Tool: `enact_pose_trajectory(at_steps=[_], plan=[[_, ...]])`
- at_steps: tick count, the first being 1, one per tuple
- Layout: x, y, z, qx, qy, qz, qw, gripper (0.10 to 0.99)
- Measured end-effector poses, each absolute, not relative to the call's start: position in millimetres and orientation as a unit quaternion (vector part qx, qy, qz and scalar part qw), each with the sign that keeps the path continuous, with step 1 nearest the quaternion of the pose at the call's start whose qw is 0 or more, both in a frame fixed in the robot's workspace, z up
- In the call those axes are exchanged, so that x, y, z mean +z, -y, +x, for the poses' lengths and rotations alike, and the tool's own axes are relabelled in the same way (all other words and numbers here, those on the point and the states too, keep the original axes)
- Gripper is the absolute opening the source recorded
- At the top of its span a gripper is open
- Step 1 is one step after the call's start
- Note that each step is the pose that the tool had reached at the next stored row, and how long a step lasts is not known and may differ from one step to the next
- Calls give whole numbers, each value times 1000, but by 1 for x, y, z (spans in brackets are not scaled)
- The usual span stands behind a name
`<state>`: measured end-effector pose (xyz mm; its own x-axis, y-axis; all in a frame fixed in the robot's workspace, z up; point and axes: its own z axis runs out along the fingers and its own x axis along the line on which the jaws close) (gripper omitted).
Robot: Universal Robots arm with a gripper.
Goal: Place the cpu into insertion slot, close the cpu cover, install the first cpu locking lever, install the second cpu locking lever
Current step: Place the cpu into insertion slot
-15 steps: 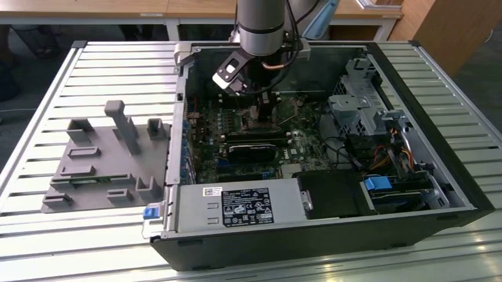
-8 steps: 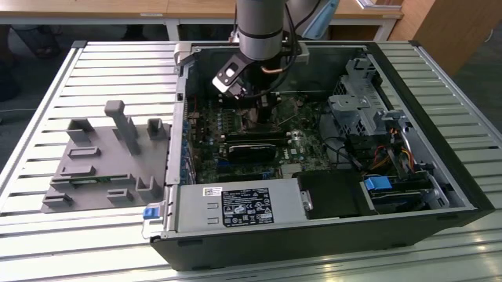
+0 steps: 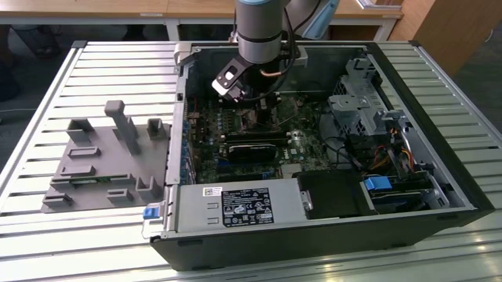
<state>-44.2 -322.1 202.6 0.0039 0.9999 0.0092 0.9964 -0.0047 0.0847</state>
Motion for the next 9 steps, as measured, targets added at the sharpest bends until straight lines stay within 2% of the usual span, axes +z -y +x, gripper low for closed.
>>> enact_pose_trajectory(at_steps=[9], plan=[[197, 322, -44, 33, -704, 709, 27, 541]])
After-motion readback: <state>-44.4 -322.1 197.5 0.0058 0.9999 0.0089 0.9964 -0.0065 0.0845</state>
